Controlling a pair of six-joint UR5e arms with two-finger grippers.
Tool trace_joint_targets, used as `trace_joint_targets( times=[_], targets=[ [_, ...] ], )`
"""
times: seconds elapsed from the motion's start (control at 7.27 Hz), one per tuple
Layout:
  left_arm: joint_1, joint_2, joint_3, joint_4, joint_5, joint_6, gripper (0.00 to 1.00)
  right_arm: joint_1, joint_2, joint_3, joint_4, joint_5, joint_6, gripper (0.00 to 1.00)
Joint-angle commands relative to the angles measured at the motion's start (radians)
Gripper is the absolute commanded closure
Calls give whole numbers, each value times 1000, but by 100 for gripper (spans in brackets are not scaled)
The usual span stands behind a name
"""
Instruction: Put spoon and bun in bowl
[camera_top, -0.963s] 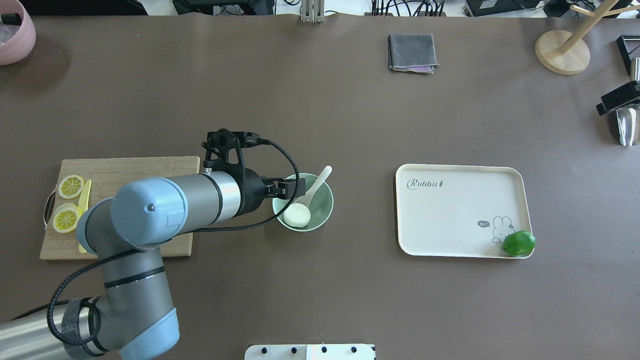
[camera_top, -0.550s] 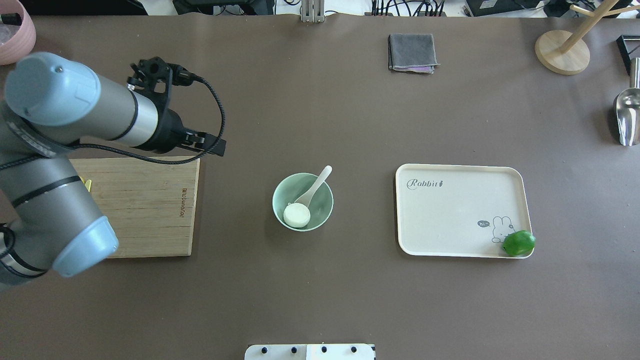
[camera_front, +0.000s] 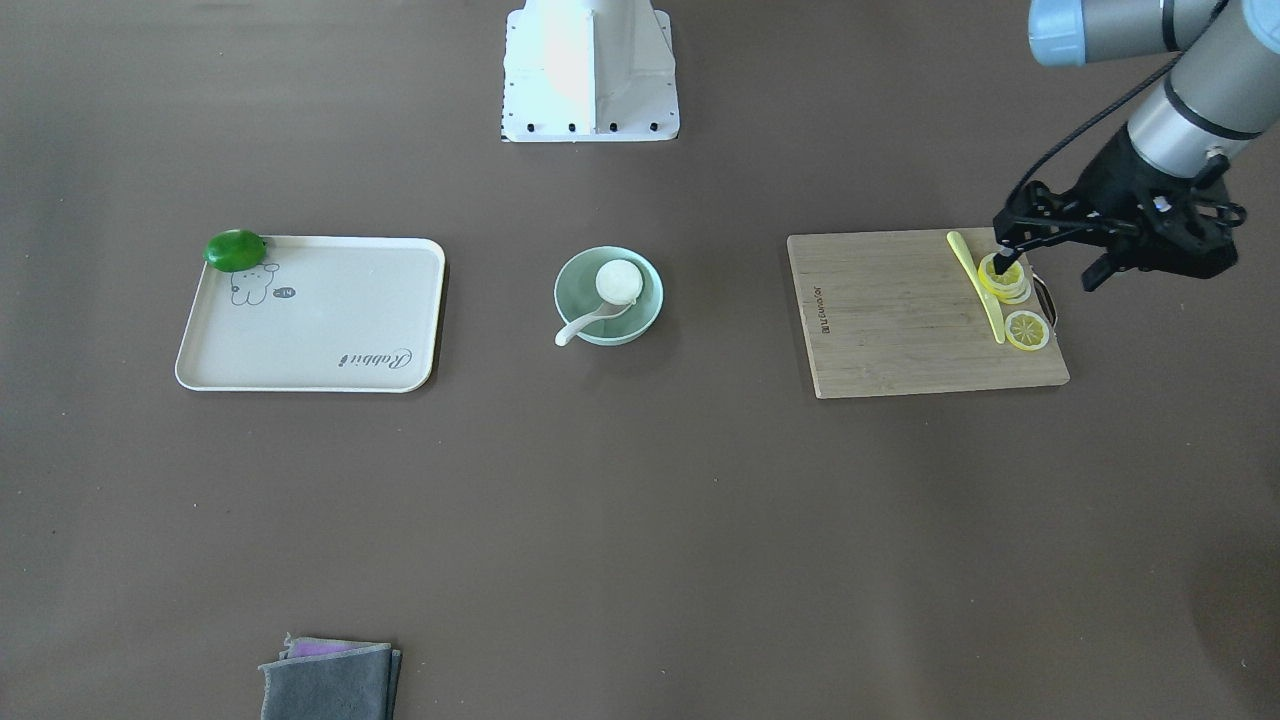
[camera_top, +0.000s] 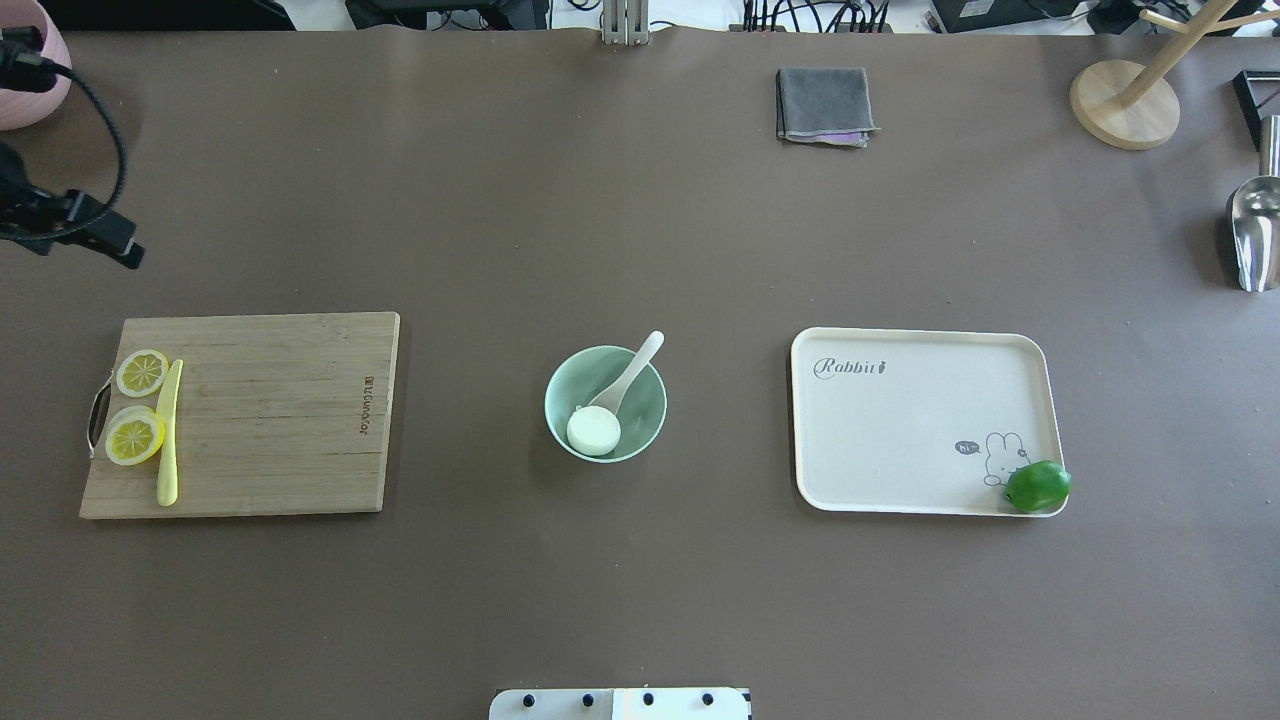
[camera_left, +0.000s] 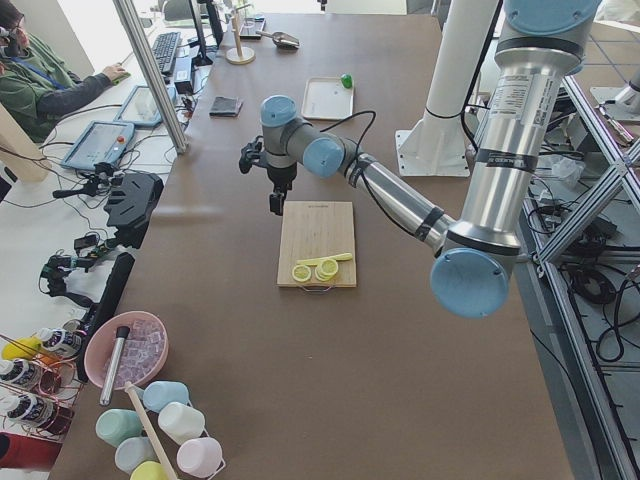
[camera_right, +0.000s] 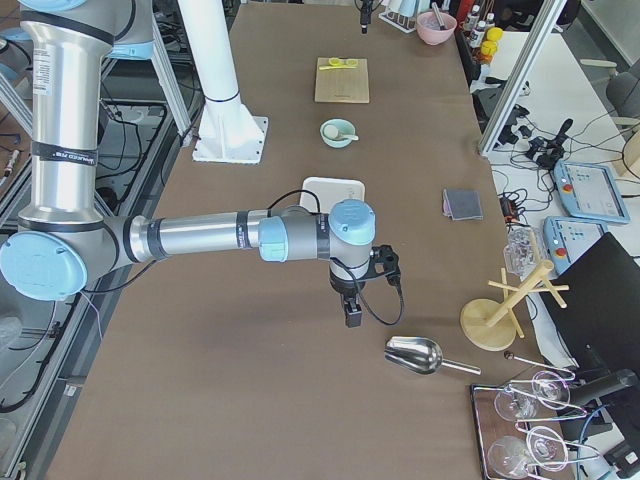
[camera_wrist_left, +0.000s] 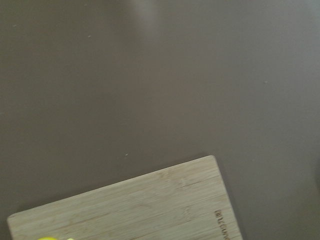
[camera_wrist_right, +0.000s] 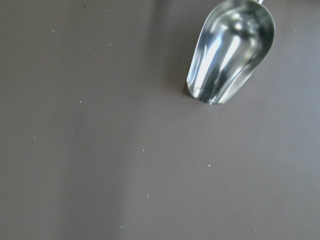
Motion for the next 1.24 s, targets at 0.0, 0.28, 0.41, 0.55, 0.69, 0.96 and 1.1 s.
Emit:
trace_joint_targets(
  times=[0.0, 0.28, 0.41, 0.55, 0.69, 0.96, 1.1],
  targets=[
    [-171, 222, 40, -119, 31, 232, 2, 1, -4, -67, 9, 45, 4, 0],
    [-372, 231, 166, -105, -175, 266, 2, 1, 2, -73, 10, 49, 4, 0],
    [-394, 231, 203, -104, -185, 375, 2, 1, 4, -72, 10, 52, 4, 0],
    [-404, 232, 243, -102, -181, 439, 2, 1, 5, -72, 10, 50, 4, 0],
    [-404, 238, 246, -93, -146, 439, 2, 1, 2, -70, 10, 49, 3, 0],
    [-404, 264, 225, -38, -115, 438, 2, 1, -2, -69, 10, 49, 0, 0],
    [-405, 277, 196, -39, -107, 439, 2, 1, -2, -70, 10, 49, -2, 0]
  ],
)
